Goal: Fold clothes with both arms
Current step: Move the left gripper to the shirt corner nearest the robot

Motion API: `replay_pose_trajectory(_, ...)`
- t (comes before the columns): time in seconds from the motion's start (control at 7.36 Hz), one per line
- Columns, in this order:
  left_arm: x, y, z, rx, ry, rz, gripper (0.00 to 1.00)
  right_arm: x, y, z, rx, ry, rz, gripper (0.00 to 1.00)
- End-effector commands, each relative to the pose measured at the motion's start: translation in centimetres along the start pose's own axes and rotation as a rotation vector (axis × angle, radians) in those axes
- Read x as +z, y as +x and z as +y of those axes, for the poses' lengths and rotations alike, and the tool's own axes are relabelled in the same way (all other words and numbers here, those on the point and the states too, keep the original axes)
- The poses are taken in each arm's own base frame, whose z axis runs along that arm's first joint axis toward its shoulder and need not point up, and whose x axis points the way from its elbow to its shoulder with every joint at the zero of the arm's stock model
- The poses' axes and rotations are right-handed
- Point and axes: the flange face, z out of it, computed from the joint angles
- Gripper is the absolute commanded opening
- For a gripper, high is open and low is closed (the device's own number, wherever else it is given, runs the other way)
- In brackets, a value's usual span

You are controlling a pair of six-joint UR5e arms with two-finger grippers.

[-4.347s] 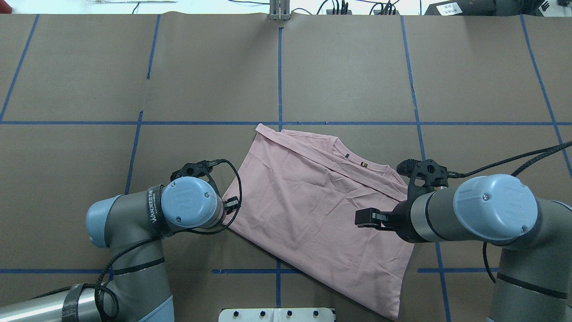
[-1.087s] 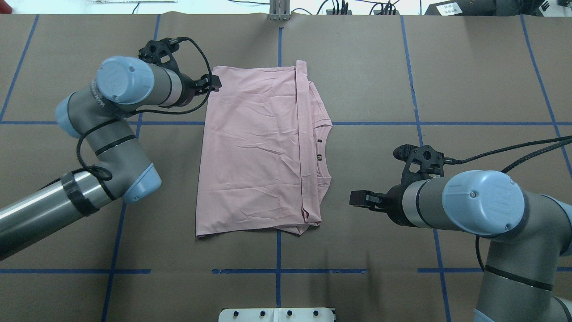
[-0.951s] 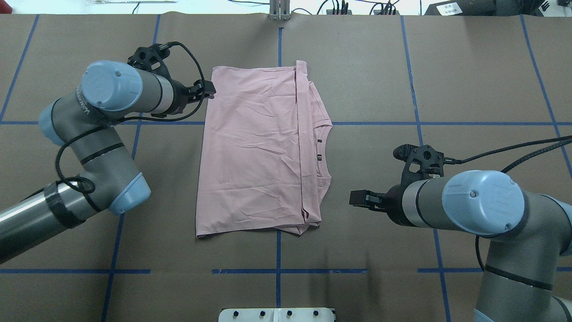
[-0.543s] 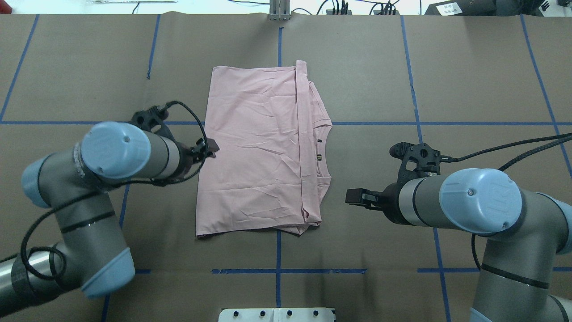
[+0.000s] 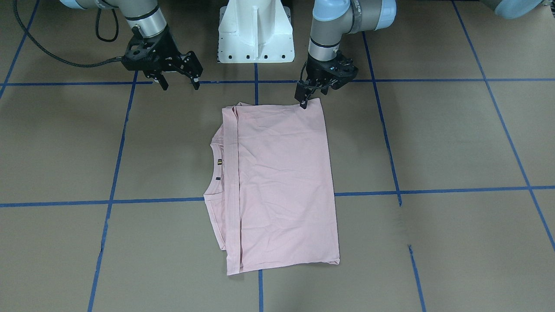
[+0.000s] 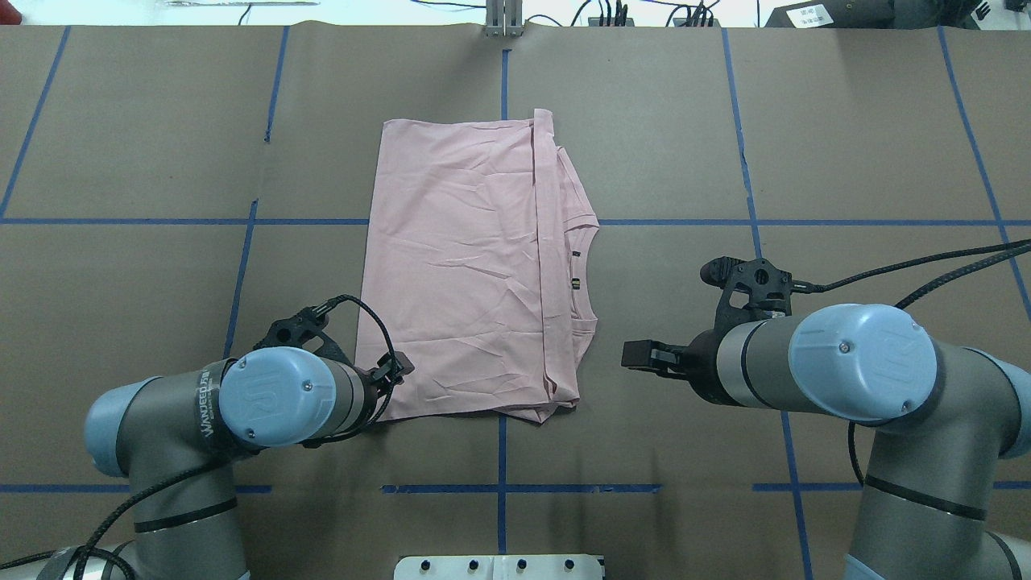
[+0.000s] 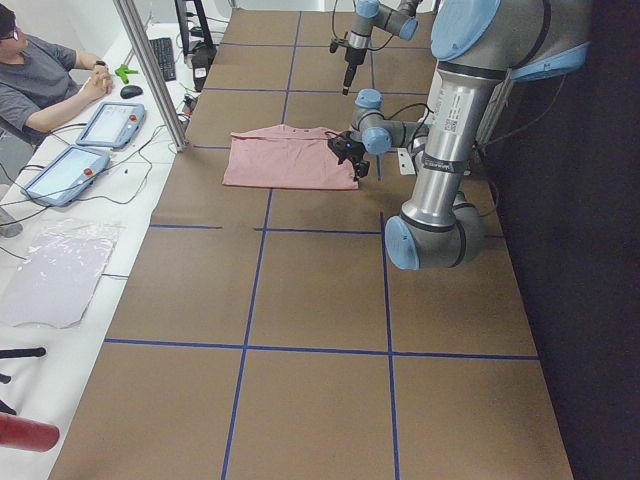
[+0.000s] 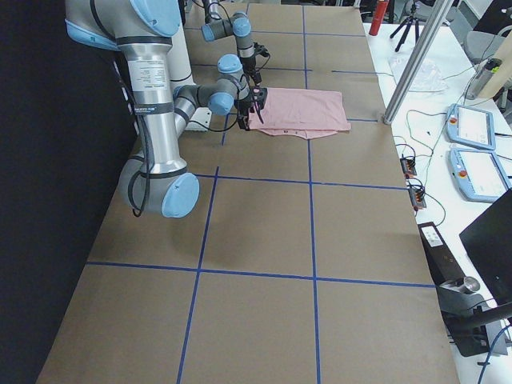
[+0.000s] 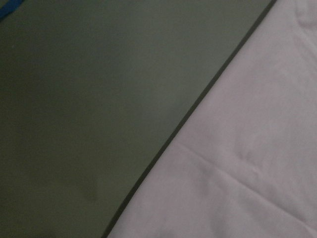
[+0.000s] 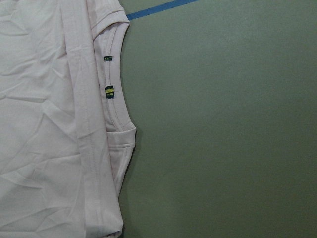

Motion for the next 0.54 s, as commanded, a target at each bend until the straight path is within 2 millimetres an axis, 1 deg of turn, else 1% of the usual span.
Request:
replay_pose_trajectory(0.0,1.8,-0.6,0.1,-0.005,0.017,-0.034,0.99,0.0,0.0,0.0,0.000,0.000,0.001,1.00)
replay_pose_trajectory(0.14,3.2,-0.8,-0.1,-0.005,0.036,-0.053,0.98,0.0,0.0,0.0,-0.001,0.000,0.001,1.00)
replay_pose_trajectory(0.27,3.6,-0.9,-0.3,-0.006,0.041,-0.061,0.98,0.0,0.0,0.0,-0.001,-0.001,0.001,1.00)
replay_pose_trajectory(0.41,3.5,-0.9,-0.3,-0.005,0.041,-0.060,0.98,0.0,0.0,-0.1,-0.002,0.000,-0.001,1.00)
